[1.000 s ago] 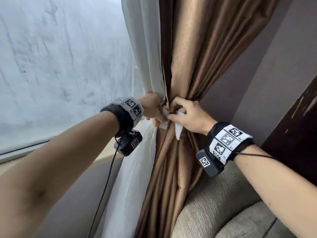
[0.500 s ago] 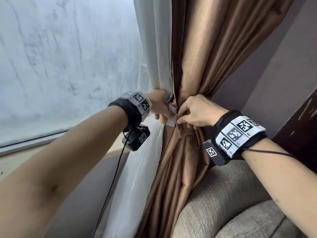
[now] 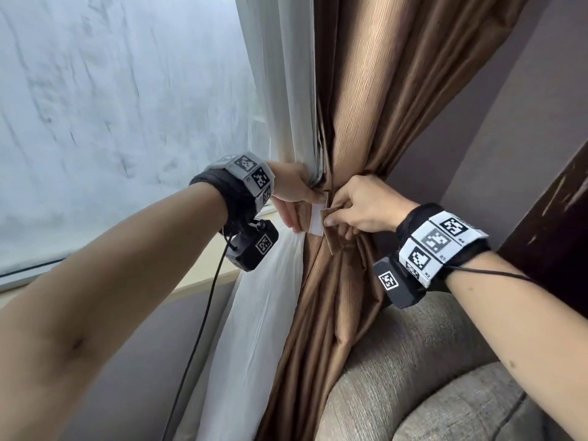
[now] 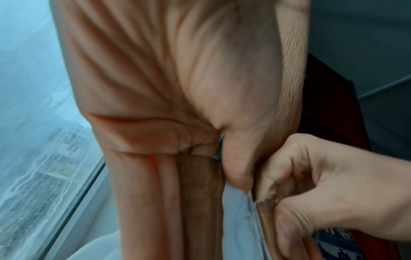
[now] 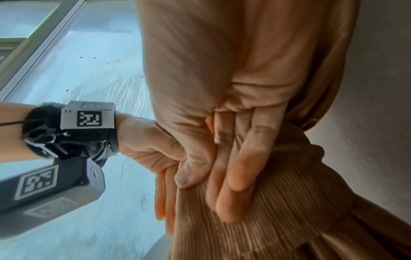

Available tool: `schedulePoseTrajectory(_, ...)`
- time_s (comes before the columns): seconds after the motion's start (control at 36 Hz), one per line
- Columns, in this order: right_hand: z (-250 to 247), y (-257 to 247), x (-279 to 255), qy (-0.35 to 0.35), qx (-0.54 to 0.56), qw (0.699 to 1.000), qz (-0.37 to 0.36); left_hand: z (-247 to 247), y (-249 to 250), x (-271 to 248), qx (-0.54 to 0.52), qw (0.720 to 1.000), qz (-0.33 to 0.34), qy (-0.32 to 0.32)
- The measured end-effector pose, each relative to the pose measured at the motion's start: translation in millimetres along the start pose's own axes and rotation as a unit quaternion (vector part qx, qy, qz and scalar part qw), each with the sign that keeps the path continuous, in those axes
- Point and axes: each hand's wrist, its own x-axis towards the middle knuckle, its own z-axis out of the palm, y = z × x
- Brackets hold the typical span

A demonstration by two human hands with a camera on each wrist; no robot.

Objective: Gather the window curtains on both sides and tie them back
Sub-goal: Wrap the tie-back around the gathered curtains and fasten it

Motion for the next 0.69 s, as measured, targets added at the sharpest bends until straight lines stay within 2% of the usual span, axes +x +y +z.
schedulePoseTrajectory(0.22,2.2,-10.3,-12.3,-0.035,0.171,0.985,-0.009,4.7,3.5,4.3,-0.036,0.998,-0.011,0.041)
schedulePoseTrajectory(0.36,18.7,-15.5,-5.7,0.045,0.257,0.965,0.020,4.2,0.3,2.9,-0.096,0.995,-0.014,0.033)
schedulePoseTrajectory(0.47,23.3,-13.8,1.7,0.084,0.276,0.957,0.035,2.7,-0.3,0.7,-0.128,0.992,-0.012,0.008)
schedulePoseTrajectory(0.69,24.6,-8.5,5.8,0.104,0.249,0.962,0.050,0.3,-2.4,2.1,-0.130,0.991,-0.011,-0.012)
